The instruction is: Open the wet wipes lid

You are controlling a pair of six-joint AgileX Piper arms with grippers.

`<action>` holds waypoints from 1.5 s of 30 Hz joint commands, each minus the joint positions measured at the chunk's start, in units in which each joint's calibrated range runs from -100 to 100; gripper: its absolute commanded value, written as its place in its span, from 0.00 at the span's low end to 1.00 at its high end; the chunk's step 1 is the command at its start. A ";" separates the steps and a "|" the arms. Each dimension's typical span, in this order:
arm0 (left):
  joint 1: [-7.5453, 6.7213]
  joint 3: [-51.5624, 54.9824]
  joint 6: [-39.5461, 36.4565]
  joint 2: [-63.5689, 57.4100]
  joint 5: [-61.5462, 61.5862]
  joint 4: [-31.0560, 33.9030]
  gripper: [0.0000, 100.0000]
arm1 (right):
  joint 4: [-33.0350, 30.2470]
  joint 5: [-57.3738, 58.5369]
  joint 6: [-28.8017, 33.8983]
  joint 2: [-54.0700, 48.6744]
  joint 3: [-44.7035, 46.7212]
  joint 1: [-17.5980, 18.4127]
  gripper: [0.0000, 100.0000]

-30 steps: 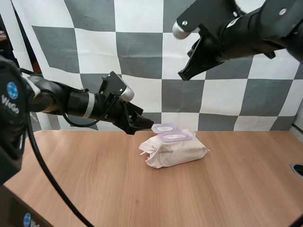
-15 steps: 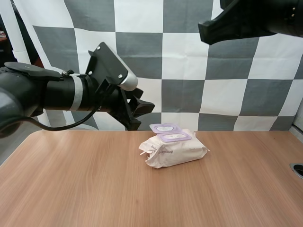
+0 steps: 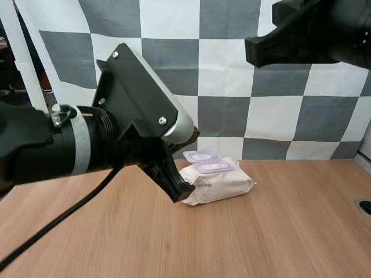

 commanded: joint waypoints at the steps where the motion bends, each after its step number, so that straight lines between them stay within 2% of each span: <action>1: -0.04 5.56 -1.86 -28.05 -45.38 -3.73 0.00 | -0.27 -6.80 0.00 -3.04 7.50 -0.02 0.00; 2: -0.04 7.60 -1.87 -28.05 -50.29 -4.61 0.00 | -0.27 -8.25 0.00 -3.97 9.28 -0.02 0.00; 5: -0.04 11.75 -1.87 -28.05 -57.05 -3.79 0.00 | -0.57 -21.46 0.00 -8.80 18.49 -0.02 0.00; 9: -0.04 18.45 -1.97 -28.05 -67.53 -5.75 0.00 | -2.48 -37.05 -0.11 -12.21 27.82 -0.02 0.00; 11: -0.66 22.42 -1.97 -28.05 -76.41 -5.40 0.00 | -3.05 -39.51 -0.09 -12.36 32.75 -0.02 0.00; 14: -2.73 29.90 -1.97 -28.05 -88.48 -5.40 0.00 | -2.63 -39.73 -0.09 -12.36 38.77 -0.02 0.00; 18: -4.27 37.36 -1.88 -28.05 -94.77 -5.40 0.00 | -3.03 -39.73 -0.29 -12.36 46.40 -0.02 0.00; 19: -4.37 38.16 -1.88 -28.05 -95.89 -5.31 0.00 | -3.03 -39.73 -0.29 -12.52 48.30 -0.02 0.00; 20: -4.47 42.88 -2.24 -28.05 -103.58 -6.10 0.00 | -3.03 -39.88 -0.29 -13.01 52.08 -0.02 0.00; 21: -4.47 43.69 -2.24 -28.05 -105.72 -6.74 0.00 | -3.03 -40.15 -0.29 -13.40 53.46 -0.02 0.00; 23: -4.47 43.69 -1.89 -28.05 -103.29 -7.92 0.00 | -2.37 -47.23 0.75 -15.02 61.89 -0.02 0.00; 25: -4.47 43.69 -1.99 -28.05 -100.31 -9.07 0.00 | -2.21 -49.81 1.16 -16.32 66.54 -0.37 0.00; 27: -4.47 43.69 -1.99 -28.05 -100.10 -12.05 0.00 | -2.21 -51.44 1.16 -17.14 66.96 -0.77 0.00; 29: -4.37 43.69 -1.58 -28.05 -102.49 -15.30 0.00 | -1.95 -47.49 2.53 -17.80 66.96 -1.15 0.00; 31: -4.21 43.69 1.81 -28.05 -103.88 -19.80 0.00 | -1.86 -47.44 3.52 -17.97 66.96 -1.24 0.00; 33: -4.21 43.69 8.05 -28.05 -105.17 -27.18 0.00 | -2.22 -46.07 3.51 -17.97 66.96 -1.24 0.00; 35: -4.28 43.69 19.05 -28.05 -107.26 -39.04 0.00 | -2.92 -43.79 3.51 -17.97 66.96 -1.24 0.00; 36: -4.38 43.69 25.87 -28.05 -109.32 -42.21 0.00 | -3.05 -43.36 3.51 -17.97 66.96 -1.24 0.00; 41: -5.30 43.69 24.35 -28.05 -121.56 -42.21 0.00 | -3.05 -40.74 3.51 -17.97 66.96 -1.57 0.00; 45: -5.38 43.69 23.10 -28.05 -118.38 -42.21 0.00 | -2.92 -35.08 3.72 -17.97 66.96 -2.26 0.00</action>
